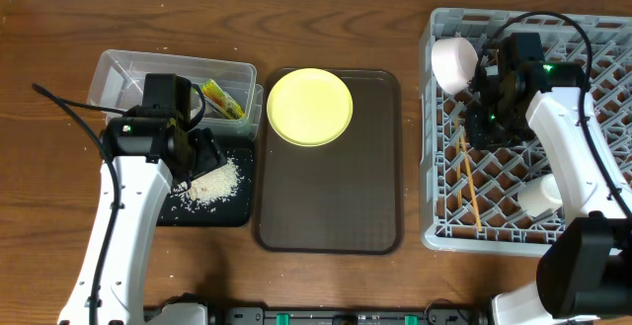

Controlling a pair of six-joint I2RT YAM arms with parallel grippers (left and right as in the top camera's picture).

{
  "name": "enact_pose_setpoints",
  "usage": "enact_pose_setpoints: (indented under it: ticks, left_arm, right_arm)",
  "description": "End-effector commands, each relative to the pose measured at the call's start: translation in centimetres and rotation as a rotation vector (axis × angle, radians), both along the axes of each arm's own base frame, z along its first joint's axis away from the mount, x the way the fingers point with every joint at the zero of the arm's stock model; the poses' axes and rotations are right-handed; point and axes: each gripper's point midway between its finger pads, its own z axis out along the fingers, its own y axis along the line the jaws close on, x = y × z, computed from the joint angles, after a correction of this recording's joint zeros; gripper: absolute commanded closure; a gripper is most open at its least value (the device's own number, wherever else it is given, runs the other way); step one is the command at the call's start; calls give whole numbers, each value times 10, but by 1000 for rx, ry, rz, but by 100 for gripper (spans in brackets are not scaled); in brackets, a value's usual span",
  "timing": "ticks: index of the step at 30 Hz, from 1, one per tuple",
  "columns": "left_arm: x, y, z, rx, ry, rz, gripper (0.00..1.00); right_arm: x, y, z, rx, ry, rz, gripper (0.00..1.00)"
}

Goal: Sort waste into correct bins and load items into the dishwasher rack
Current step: 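Reach the right gripper to the yellow plate and grasp its edge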

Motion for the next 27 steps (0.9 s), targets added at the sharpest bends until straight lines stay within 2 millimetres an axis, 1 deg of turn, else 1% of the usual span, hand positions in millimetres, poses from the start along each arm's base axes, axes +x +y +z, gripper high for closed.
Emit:
enact_pose_setpoints:
  ticks: [1, 4, 7, 8, 9, 11, 14, 15, 18, 20, 24, 27]
  left_arm:
    - [0, 5, 1, 18, -2, 15, 15]
    - [0, 5, 1, 18, -2, 15, 15]
    - [0, 5, 1, 18, -2, 15, 15]
    - [0, 5, 1, 18, -2, 15, 15]
    - [0, 5, 1, 18, -2, 15, 15]
    - [0, 5, 1, 18, -2, 15, 15]
    - [0, 5, 1, 18, -2, 15, 15]
    - [0, 5, 1, 18, -2, 15, 15]
    - [0, 5, 1, 18, -2, 15, 15]
    - [0, 5, 1, 18, -2, 15, 15]
    - [0, 5, 1, 18, -2, 15, 15]
    - [0, 5, 1, 18, -1, 15, 15]
  right_arm:
    - [11, 1, 15, 17, -54, -31, 71]
    - [28, 15, 33, 72, -124, -13, 69]
    - [52, 42, 56, 173, -232, 38, 65]
    - [60, 55, 62, 214, -273, 61, 62]
    - [67, 65, 67, 245, -305, 69, 57]
    - [78, 85, 74, 287, -360, 79, 52]
    - [92, 116, 80, 314, -428, 121, 51]
    - [95, 126, 80, 319, -443, 130, 49]
    - [103, 152, 71, 305, -461, 131, 46]
    - [106, 168, 57, 279, -452, 126, 44]
    - [106, 197, 12, 230, -388, 126, 43]
    - [102, 208, -25, 183, -328, 109, 43]
